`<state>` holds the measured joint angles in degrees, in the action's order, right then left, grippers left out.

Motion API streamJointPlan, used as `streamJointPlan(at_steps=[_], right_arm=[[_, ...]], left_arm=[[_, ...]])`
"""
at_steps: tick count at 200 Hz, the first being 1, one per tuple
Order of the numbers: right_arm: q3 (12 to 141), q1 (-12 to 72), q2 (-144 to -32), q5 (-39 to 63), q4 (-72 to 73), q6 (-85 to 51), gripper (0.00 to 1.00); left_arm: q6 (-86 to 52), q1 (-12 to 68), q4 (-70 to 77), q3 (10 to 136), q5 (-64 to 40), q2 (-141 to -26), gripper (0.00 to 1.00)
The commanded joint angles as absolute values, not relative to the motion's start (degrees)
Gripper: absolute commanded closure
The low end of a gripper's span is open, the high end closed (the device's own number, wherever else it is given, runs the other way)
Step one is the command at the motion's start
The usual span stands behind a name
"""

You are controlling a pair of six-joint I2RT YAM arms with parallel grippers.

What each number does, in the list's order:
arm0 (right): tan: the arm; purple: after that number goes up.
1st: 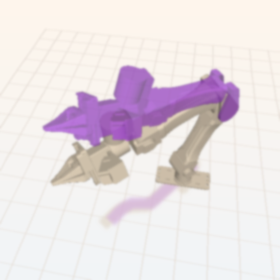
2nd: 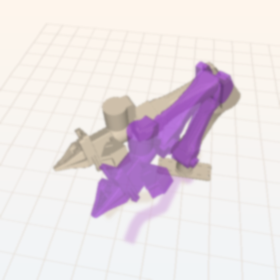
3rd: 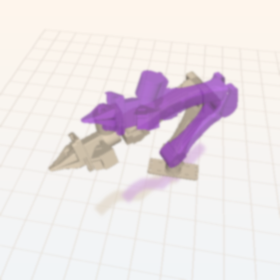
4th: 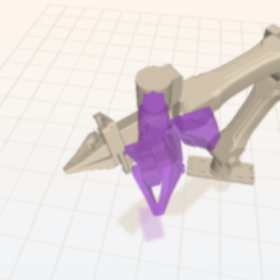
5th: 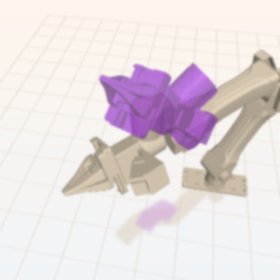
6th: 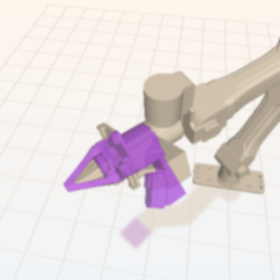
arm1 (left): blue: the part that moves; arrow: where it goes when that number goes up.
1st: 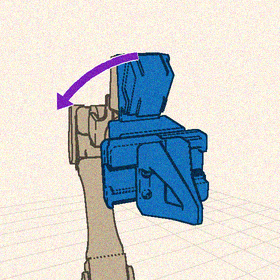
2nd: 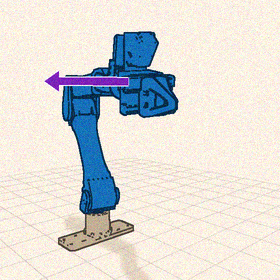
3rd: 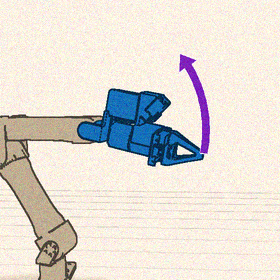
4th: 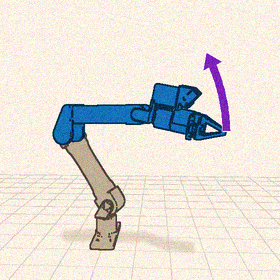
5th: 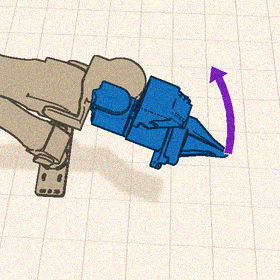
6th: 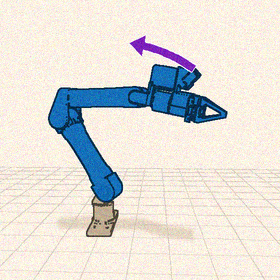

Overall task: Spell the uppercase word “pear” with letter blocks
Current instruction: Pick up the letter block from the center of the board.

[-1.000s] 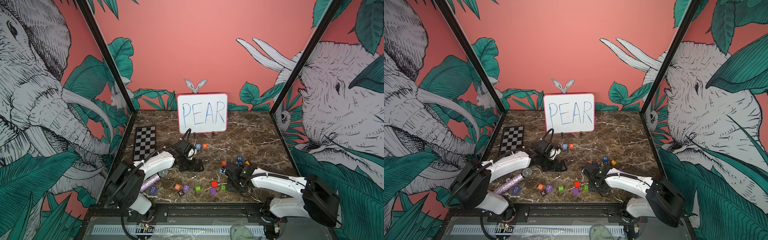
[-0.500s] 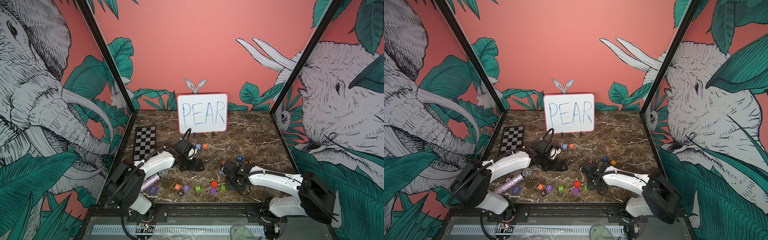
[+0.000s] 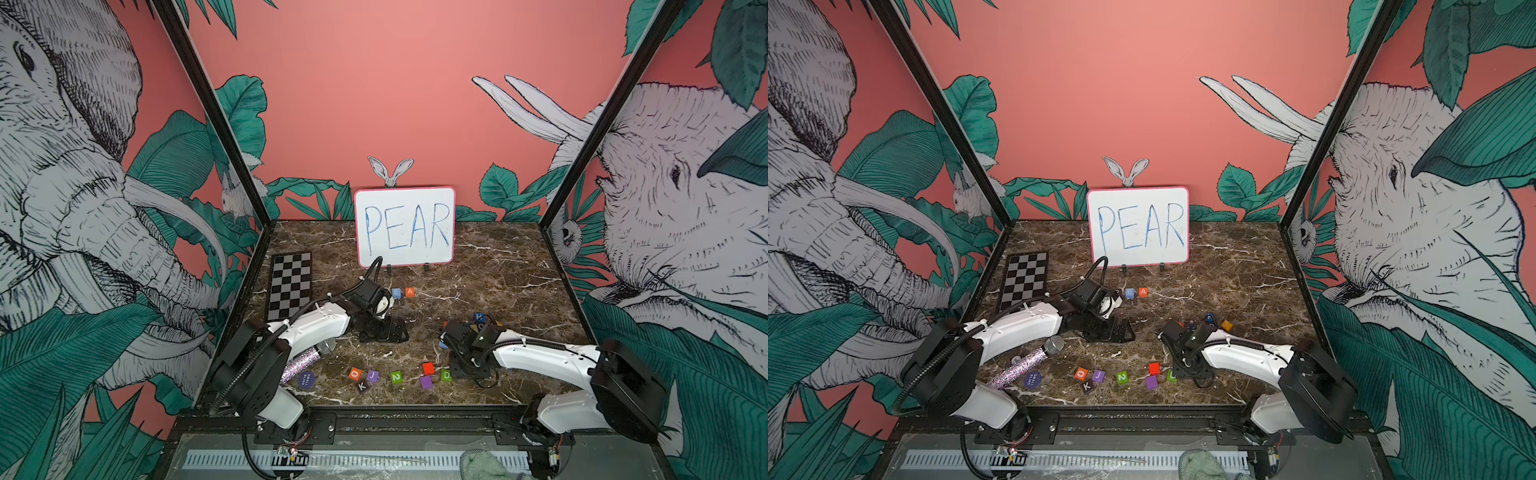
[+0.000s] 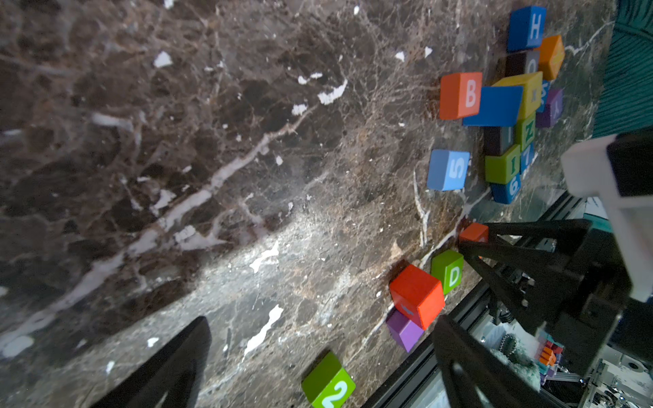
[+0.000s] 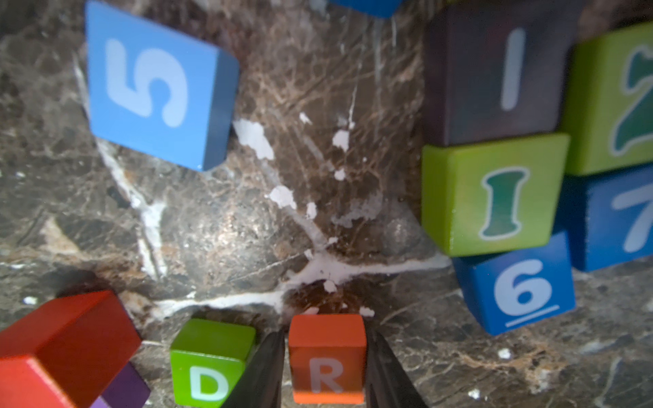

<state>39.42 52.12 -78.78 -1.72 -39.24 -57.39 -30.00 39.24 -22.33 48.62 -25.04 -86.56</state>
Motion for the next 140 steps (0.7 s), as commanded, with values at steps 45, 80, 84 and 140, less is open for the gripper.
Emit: streamJointPlan(at_steps=[45,80,84,140], right_arm=[[40.1,51.9,-78.4,-3.6,-40.7,-58.5,0.64],[40.0,51.9,-77.9,-3.9,-41.1,-58.6,0.65],[40.1,51.9,-77.8,-3.9,-41.2,-58.6,0.65],[40.6,51.9,-77.6,-4.1,-41.7,-58.4,0.65]], left_arm=[[-29.9,39.5,-21.5,48.9,-25.1,-86.6,0.01],[-30.0,39.5,-21.4,48.9,-25.0,-86.7,0.01],[-30.0,39.5,-21.4,48.9,-25.0,-86.7,0.01],[-30.1,39.5,-21.3,49.6,-25.0,-87.1,0.01]])
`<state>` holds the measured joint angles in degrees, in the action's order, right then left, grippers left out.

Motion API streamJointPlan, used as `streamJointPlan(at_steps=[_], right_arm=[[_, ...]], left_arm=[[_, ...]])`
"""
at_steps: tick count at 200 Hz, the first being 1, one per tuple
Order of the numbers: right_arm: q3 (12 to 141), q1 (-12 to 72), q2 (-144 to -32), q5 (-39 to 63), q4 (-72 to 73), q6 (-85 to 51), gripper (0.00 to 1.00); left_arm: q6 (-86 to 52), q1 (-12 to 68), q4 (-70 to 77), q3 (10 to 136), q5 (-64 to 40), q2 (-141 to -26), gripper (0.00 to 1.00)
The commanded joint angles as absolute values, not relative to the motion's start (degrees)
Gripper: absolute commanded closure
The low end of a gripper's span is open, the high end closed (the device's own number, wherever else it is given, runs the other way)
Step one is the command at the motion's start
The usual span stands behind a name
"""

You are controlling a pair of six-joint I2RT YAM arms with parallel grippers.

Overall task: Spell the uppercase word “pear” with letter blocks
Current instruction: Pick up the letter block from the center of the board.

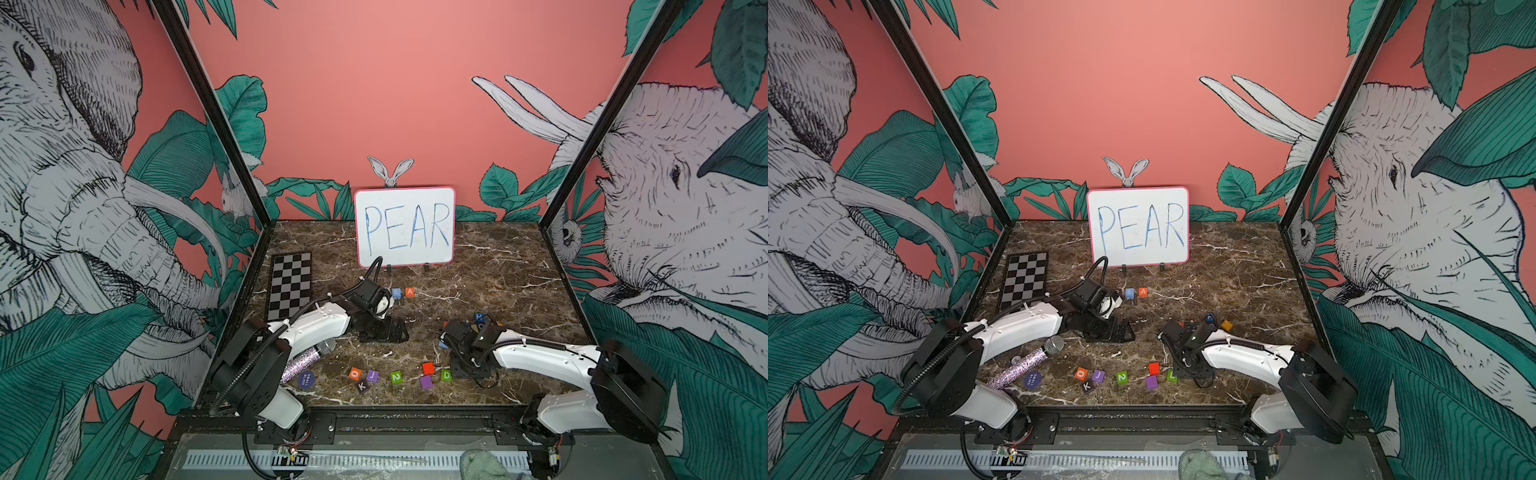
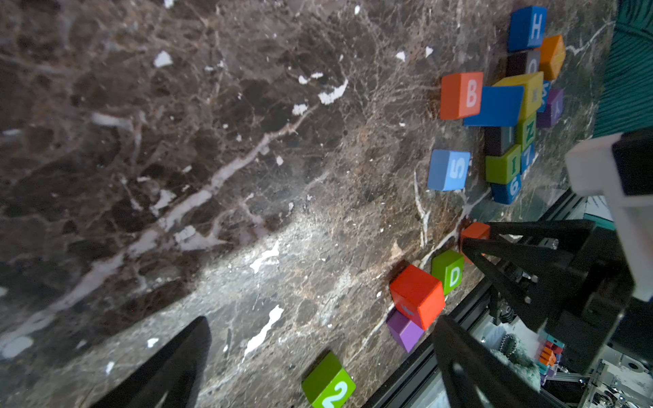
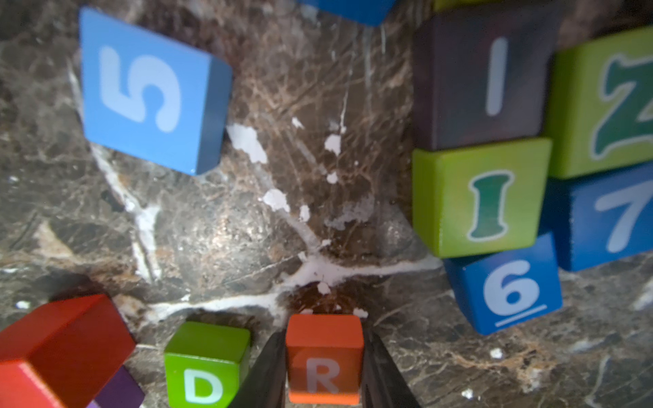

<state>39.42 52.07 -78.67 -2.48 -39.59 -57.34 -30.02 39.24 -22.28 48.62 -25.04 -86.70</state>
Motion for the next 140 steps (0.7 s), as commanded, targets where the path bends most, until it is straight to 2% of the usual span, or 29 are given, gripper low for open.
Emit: streamJointPlan(at_steps=[1,140], right_arm=[[40.6,51.8,-77.6,-4.1,-41.8,-58.4,0.65],[47.7,48.7,-80.2,-4.6,-42.5,-53.6,0.65]], left_arm=[[-30.1,39.5,-21.3,49.6,-25.0,-87.1,0.01],[-30.0,39.5,-20.4,54.6,-24.7,-89.3,0.01]])
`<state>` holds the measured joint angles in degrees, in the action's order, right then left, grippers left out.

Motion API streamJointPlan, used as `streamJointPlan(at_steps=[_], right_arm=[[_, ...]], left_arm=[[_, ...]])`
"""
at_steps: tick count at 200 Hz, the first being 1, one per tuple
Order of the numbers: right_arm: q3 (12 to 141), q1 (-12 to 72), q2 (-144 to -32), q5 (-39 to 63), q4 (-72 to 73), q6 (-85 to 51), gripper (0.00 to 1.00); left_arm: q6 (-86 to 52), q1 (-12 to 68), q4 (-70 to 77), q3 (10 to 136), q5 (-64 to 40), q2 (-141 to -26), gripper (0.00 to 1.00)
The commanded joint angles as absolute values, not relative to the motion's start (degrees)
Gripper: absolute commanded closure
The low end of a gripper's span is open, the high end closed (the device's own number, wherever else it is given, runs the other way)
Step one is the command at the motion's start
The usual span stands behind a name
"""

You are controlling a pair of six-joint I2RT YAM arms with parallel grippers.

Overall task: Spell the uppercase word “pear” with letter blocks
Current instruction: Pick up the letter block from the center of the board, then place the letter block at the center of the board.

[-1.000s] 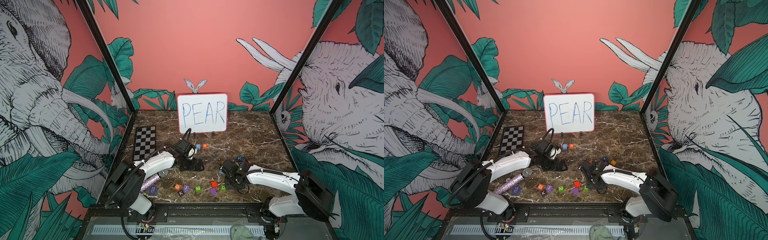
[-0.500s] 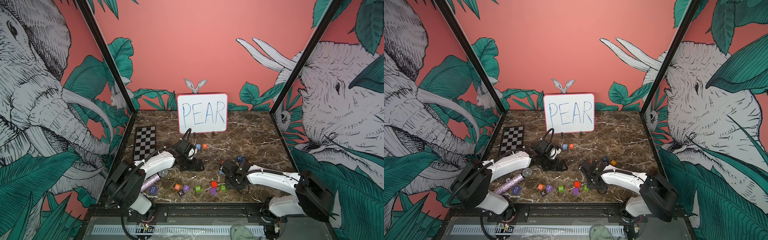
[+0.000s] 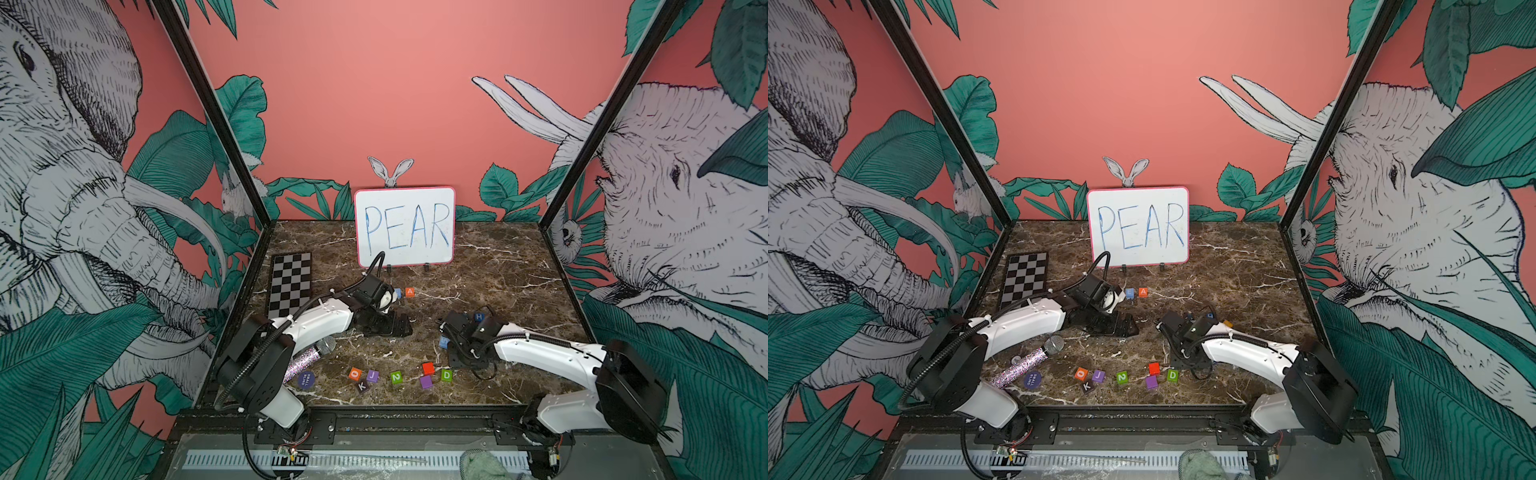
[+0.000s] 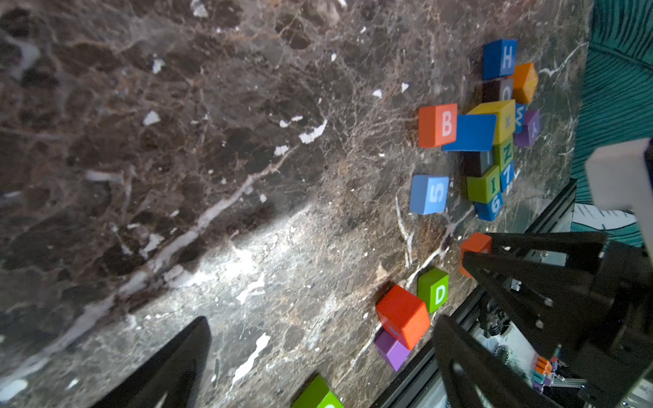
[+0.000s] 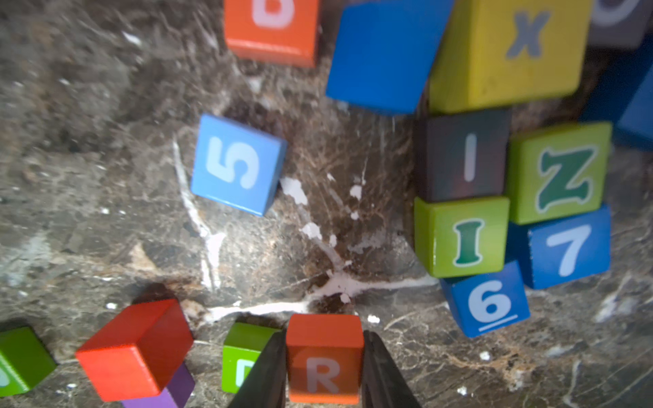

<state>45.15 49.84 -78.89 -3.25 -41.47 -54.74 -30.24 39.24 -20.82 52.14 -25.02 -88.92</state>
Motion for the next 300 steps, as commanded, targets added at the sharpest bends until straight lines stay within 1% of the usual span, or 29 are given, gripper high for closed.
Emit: streamJointPlan(at_steps=[1,32,93,155,229,300], right_arm=[[47.8,48.6,-80.3,-4.6,-42.5,-53.6,0.65],[51.3,46.6,-83.3,-4.1,-41.2,-50.9,0.65],[60.7,42.5,-91.3,-2.9,-38.1,-45.4,0.65],[71.7,39.1,-103.4,-1.8,-35.2,-41.1,0.65],[83.9,36.9,-114.6,-3.2,-32.9,-37.9,0.65],[89.1,35.4,-119.8,-4.0,-32.8,-36.7,0.66]], left_arm=[[-30.0,39.4,-20.4,54.7,-24.7,-89.3,0.01],[-29.4,39.1,-21.0,56.7,-24.3,-90.1,0.01],[-28.7,35.8,-20.5,58.4,-25.6,-92.1,0.01],[-28.9,32.7,-18.6,58.9,-26.5,-94.1,0.01],[-28.0,30.8,-19.1,59.6,-26.6,-94.6,0.01],[-27.6,30.2,-19.5,60.1,-26.4,-93.7,0.01]])
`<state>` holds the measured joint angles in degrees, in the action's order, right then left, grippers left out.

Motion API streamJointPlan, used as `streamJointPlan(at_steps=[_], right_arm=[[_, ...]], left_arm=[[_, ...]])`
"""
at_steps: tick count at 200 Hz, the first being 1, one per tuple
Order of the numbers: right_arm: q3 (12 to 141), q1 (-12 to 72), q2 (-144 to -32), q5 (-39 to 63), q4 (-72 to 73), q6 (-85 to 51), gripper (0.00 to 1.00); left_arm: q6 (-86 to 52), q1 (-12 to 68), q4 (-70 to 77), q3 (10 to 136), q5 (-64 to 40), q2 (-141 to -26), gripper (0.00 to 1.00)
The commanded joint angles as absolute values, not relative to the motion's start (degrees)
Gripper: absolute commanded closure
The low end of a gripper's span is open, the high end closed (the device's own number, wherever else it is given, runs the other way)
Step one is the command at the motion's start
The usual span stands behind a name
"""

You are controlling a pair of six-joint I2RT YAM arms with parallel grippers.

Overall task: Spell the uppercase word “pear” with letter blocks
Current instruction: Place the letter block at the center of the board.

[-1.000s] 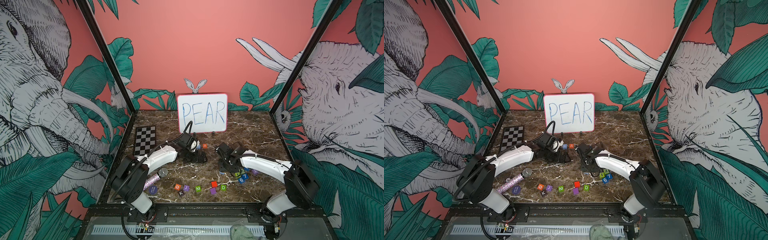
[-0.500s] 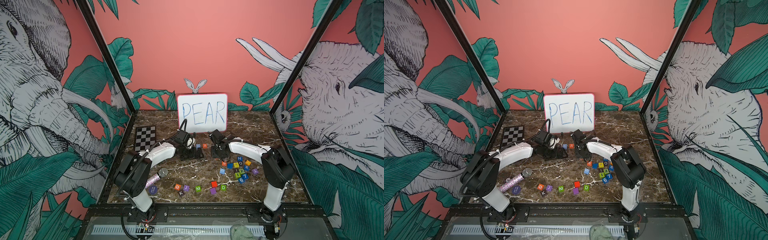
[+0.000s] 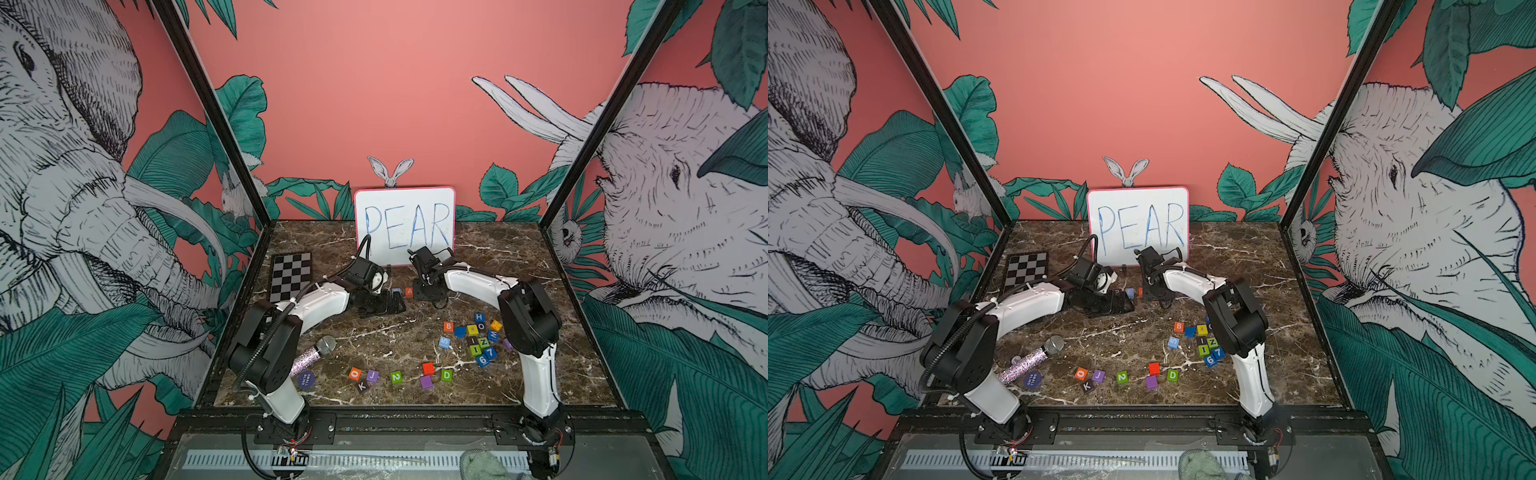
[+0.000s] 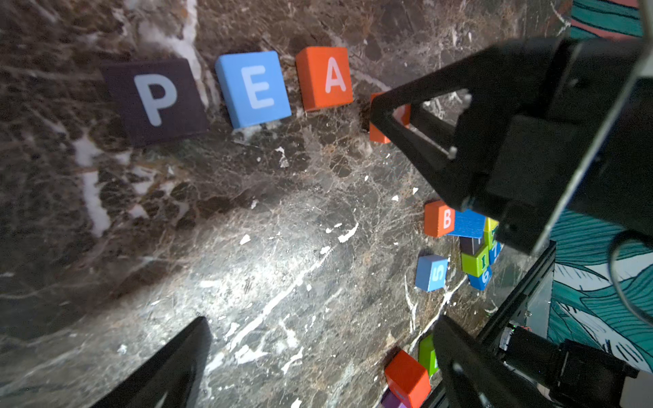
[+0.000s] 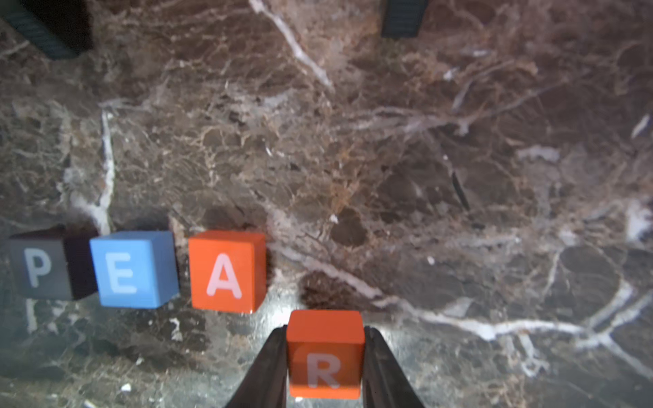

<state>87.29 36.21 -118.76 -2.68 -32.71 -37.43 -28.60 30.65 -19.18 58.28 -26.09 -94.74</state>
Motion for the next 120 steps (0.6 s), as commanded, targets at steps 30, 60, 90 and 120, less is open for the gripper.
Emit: streamJointPlan(at_steps=[30,60,90,120], right_arm=[[89.9,35.2,-121.2,-4.2,-32.6,-36.5,0.66],[90.9,35.1,-122.3,-3.8,-32.7,-36.4,0.66],[91.8,35.0,-123.1,-3.8,-32.9,-36.3,0.65],[92.7,35.0,-123.8,-3.8,-33.1,-36.2,0.65]], left_arm=[[-27.5,30.2,-19.7,59.9,-26.4,-93.7,0.01],[-27.6,30.2,-19.5,59.4,-26.3,-93.5,0.01],[-27.7,30.2,-19.3,58.9,-26.2,-93.4,0.01],[-27.7,30.1,-19.1,58.7,-26.3,-93.3,0.01]])
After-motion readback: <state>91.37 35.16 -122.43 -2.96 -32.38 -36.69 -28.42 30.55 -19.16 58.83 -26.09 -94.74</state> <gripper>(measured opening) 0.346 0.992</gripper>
